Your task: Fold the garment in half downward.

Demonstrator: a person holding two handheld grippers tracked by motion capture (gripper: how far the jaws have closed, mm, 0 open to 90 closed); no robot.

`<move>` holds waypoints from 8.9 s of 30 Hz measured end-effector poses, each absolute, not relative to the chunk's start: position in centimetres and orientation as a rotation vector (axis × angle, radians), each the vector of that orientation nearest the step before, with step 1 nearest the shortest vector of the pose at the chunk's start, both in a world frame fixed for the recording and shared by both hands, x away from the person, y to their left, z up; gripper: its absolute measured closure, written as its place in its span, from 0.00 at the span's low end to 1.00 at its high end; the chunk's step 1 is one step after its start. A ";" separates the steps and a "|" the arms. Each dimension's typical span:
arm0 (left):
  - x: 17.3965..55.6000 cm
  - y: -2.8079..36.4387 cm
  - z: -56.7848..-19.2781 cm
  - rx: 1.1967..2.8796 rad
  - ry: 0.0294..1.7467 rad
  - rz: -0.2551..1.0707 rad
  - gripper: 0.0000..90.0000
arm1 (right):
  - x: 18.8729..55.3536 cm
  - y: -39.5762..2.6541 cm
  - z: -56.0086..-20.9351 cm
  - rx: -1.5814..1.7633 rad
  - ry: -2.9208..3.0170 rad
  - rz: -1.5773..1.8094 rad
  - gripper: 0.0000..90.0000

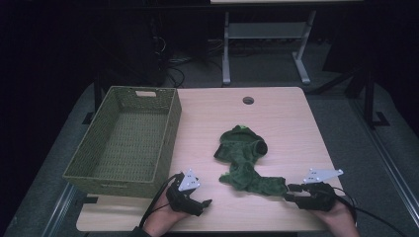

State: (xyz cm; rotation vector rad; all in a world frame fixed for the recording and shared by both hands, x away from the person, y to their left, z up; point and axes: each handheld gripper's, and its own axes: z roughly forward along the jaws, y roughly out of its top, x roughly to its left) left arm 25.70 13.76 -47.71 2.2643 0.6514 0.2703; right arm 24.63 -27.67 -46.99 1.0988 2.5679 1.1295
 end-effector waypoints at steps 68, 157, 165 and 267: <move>25.7 13.7 -47.7 2.264 0.654 0.270 0.14 | 28.8 -18.2 -40.2 0.535 2.625 1.352 0.91; 43.1 6.7 -42.7 2.291 0.669 0.300 0.54 | 43.4 -21.2 -42.3 1.073 2.526 1.156 0.66; 44.6 6.1 -44.0 2.299 0.661 0.265 0.55 | 44.7 -20.9 -43.8 1.087 2.567 1.134 0.67; 32.7 5.3 -44.3 2.335 0.369 0.064 0.96 | 30.2 -21.9 -44.2 0.926 2.643 1.209 0.97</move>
